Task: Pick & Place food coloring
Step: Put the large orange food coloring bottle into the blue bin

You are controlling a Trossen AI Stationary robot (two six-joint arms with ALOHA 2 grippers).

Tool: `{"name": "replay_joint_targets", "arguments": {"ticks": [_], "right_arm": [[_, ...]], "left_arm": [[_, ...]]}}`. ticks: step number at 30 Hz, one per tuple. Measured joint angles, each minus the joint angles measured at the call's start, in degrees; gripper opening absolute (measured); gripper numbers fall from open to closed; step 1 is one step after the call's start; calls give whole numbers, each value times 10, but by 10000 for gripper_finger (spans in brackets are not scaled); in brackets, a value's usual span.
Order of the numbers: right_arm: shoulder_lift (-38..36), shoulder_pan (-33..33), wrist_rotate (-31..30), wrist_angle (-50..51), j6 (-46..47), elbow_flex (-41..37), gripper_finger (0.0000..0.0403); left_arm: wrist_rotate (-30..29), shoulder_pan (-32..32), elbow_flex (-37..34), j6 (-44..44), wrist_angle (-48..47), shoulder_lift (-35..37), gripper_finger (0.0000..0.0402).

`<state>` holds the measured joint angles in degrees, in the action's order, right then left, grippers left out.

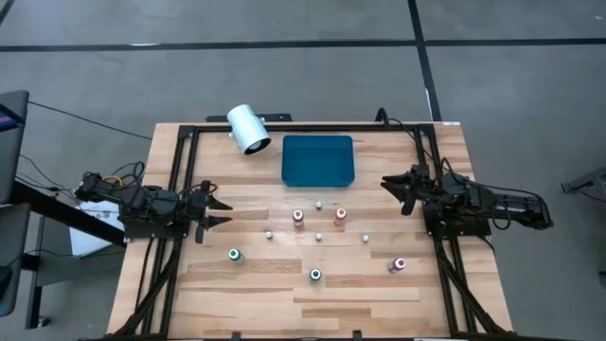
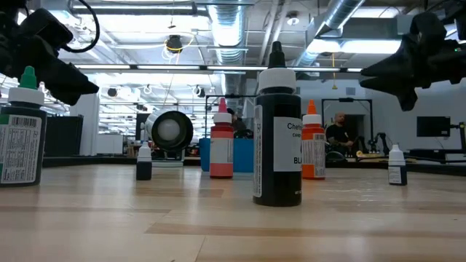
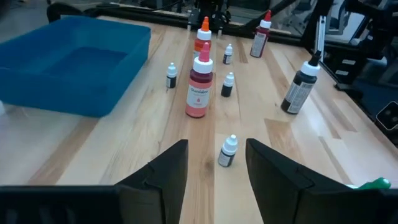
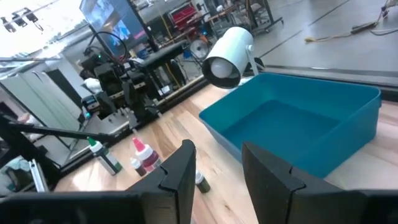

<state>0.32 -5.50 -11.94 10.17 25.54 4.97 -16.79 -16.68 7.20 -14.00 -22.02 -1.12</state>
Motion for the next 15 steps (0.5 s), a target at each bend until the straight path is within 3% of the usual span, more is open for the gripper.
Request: {"name": "replay_joint_targets", "arguments": {"ticks": [11,15], "right_arm": [[0,-9,-2,-18,0,1,119],[8,6,6,-49,-40,10,118]], "left_arm": [[0,0,0,23,0,0,153],[0,0,0,23,0,0,153]]}}
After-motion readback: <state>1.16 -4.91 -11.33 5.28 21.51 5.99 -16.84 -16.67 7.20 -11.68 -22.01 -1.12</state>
